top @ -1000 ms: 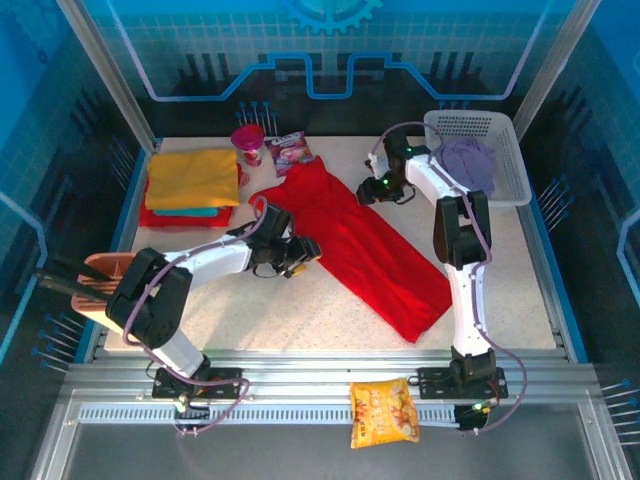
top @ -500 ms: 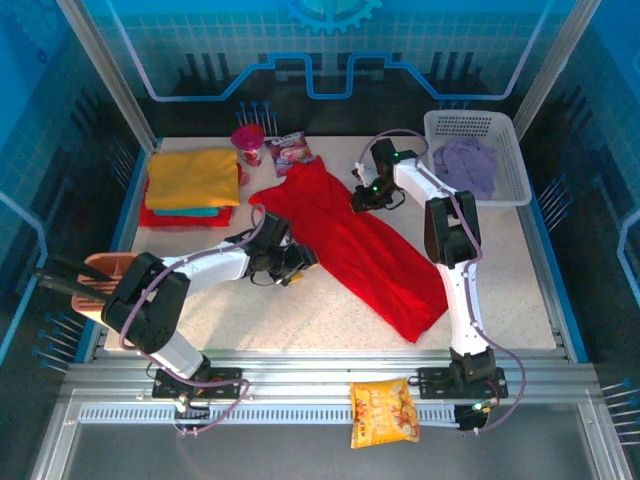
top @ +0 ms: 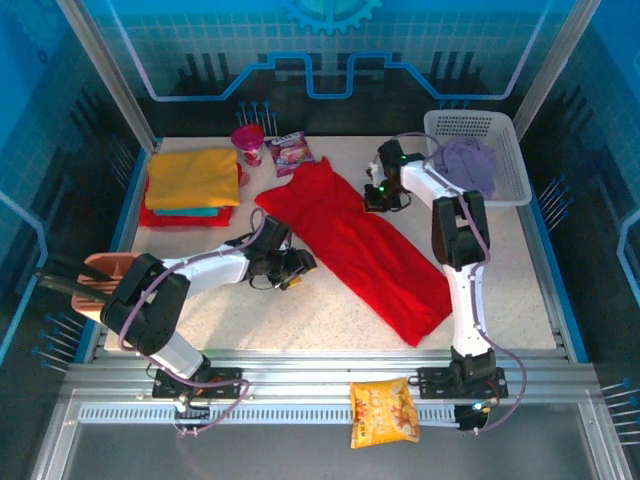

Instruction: Fold and stack the t-shirts

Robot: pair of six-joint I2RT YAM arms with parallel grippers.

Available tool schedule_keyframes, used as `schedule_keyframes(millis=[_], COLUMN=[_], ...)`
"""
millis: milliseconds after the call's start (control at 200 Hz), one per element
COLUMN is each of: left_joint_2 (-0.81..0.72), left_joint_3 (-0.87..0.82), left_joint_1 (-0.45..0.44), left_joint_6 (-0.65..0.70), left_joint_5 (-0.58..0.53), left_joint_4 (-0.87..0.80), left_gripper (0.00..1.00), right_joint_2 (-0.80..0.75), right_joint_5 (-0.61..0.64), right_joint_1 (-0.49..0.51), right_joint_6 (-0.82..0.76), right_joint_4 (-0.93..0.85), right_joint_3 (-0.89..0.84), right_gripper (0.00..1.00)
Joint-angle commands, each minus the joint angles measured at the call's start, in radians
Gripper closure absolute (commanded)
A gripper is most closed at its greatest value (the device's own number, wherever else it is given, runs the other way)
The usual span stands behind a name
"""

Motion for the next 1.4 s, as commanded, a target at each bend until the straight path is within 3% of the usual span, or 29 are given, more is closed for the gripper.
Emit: schedule_keyframes(millis=[0,280,345,510,640,675,1051,1396], left_joint_2=[0.007,0.079,0.107,0.149,0.165,0.174,0.293,0.36], left_joint_3=[0.039,0.105,0.135,0.174,0.165,0.169,0.23,0.288], left_joint_1=[-0.025,-0.107,-0.141,-0.257,-0.341,-0.366,-0.597,-0.667], left_joint_6=[0.004,0.015,0.011,-0.044,-0.141,-0.165,-0.416,-0.489], left_joint_5=[0.013,0.054,0.068,0.049,0.011,0.003,-0.123,-0.213], left_joint_4=[-0.007,-0.027,-0.039,-0.006,0.087,0.105,0.292,0.261], left_gripper=[0.45,0.45,0.46,0.46,0.52,0.53,0.59,0.65], right_joint_2=[-0.098,-0.223,-0.223,-0.228,-0.281,-0.297,-0.498,-0.699], right_joint_5=[0.071,0.059,0.018,-0.034,0.028,0.045,0.269,0.215], right_joint_1=[-0.098,-0.22,-0.217,-0.174,-0.141,-0.134,-0.095,-0.134], right_joint_6=[0.209,0.383,0.386,0.322,0.28,0.27,0.207,0.226], right_joint_4=[0.059,0.235,0.244,0.173,0.131,0.123,-0.011,0.041], right_joint_3=[-0.118,-0.367,-0.366,-0.301,-0.294,-0.292,-0.327,-0.508], right_gripper=[1.0,0.99,0.72,0.36,0.11,0.0,0.0,0.0])
